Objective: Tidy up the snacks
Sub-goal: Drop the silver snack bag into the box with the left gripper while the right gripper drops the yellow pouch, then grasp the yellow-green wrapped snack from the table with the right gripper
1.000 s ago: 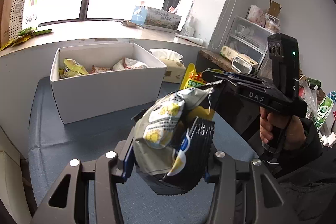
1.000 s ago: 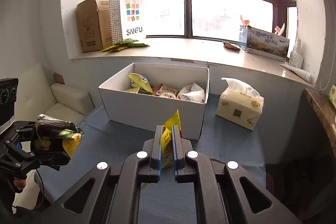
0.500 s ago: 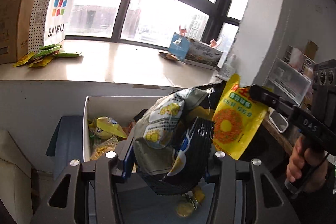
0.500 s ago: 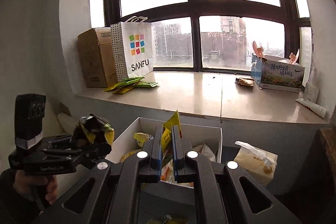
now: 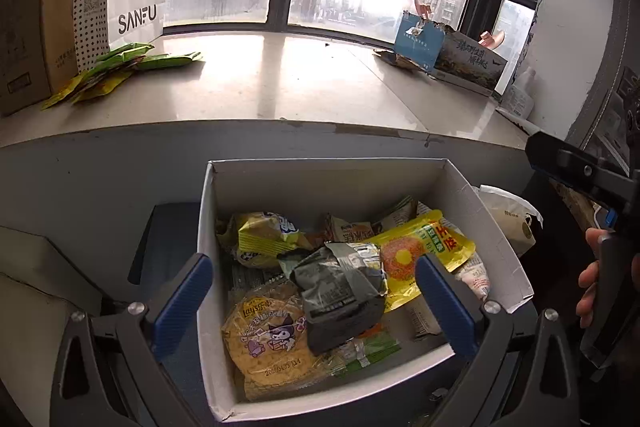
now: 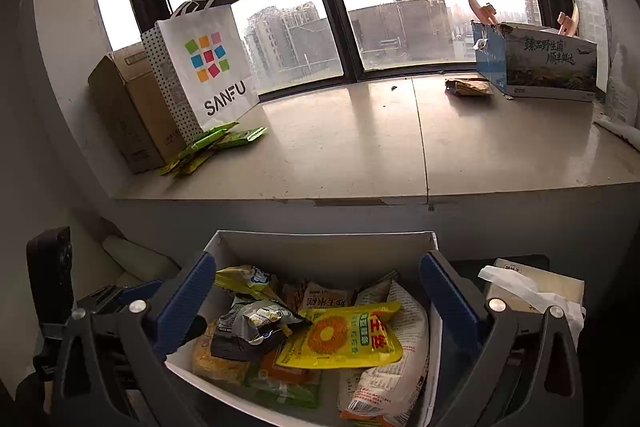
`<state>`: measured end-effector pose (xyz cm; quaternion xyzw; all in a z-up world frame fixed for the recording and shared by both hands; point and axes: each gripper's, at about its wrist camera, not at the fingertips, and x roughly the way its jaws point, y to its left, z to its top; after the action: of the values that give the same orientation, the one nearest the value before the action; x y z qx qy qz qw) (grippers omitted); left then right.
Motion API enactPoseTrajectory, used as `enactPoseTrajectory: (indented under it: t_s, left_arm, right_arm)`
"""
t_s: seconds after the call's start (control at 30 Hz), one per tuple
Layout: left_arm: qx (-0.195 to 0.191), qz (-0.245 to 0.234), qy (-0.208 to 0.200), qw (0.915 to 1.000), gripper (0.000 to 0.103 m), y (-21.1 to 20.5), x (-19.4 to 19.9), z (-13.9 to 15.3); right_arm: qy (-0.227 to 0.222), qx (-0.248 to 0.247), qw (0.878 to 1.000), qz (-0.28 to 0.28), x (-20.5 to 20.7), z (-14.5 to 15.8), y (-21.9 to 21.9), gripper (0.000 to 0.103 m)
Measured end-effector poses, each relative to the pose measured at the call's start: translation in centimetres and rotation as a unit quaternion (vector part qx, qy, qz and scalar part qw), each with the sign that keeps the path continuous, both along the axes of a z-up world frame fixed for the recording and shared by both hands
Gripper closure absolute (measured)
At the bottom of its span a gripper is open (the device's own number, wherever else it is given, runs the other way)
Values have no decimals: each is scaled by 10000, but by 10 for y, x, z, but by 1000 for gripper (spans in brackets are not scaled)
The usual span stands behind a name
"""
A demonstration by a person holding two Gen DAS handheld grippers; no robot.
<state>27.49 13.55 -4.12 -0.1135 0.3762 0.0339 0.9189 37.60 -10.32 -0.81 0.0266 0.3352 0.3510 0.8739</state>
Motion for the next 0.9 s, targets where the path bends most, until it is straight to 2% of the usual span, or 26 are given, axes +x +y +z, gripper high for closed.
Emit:
enactPoseTrajectory:
  t_s: [0.27, 0.5, 0.67, 0.8, 0.9]
  left_arm:
    - [356, -235, -228, 9988, 0, -21, -25, 19]
    - [531, -630, -438, 9956, 0, -52, -77, 27]
    - [346, -876, -401, 9948, 0, -74, -123, 16]
    - [113, -1137, -279, 9931, 0, -93, -162, -5]
    - [105, -1322, -194, 9910, 0, -108, -187, -22]
  right_arm:
    - [-452, -167, 9988, 75, -31, 17, -17, 0]
    - [-751, -7, 9966, 348, -94, 21, -51, 0]
    - [-504, 1, 9979, 416, -140, -3, -83, 0]
    - [-266, -173, 9983, 484, -178, -40, -105, 0]
    - [-82, -451, 9972, 590, -203, -71, -116, 0]
